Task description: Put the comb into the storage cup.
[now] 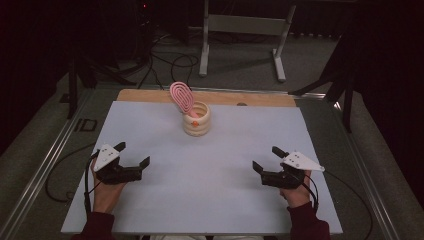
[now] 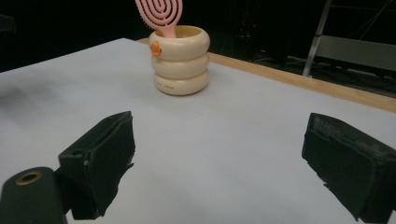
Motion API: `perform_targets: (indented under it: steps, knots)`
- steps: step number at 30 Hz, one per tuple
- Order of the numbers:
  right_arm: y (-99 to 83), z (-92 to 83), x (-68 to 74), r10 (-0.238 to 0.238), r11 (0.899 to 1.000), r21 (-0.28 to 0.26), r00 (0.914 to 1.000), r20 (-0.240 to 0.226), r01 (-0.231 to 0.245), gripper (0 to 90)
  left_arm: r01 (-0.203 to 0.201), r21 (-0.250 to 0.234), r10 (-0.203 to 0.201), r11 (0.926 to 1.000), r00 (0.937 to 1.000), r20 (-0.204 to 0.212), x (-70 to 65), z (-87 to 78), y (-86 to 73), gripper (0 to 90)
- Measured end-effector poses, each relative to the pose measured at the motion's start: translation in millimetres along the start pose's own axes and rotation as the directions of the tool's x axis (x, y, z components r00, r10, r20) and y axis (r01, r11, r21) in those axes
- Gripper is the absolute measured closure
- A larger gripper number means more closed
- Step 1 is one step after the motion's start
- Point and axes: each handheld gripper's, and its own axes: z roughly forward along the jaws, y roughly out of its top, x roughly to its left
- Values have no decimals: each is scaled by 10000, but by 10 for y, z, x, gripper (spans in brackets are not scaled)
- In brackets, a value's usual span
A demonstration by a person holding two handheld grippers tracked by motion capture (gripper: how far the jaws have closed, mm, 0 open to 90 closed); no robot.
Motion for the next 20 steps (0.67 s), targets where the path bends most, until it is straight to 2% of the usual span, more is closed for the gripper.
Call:
perform_targets:
  steps: [8, 20]
  knots:
    - [-36, -11, 10, -30, 9999, -141, 9999, 103, 31, 93, -102, -273, 97, 9996, 9997, -207, 32, -136, -55, 0]
    - [-116, -40, 2, 36, 9999, -122, 9995, 310, -32, 93, -90, -185, 85, 9998, 9996, -255, 39, -143, -64, 0]
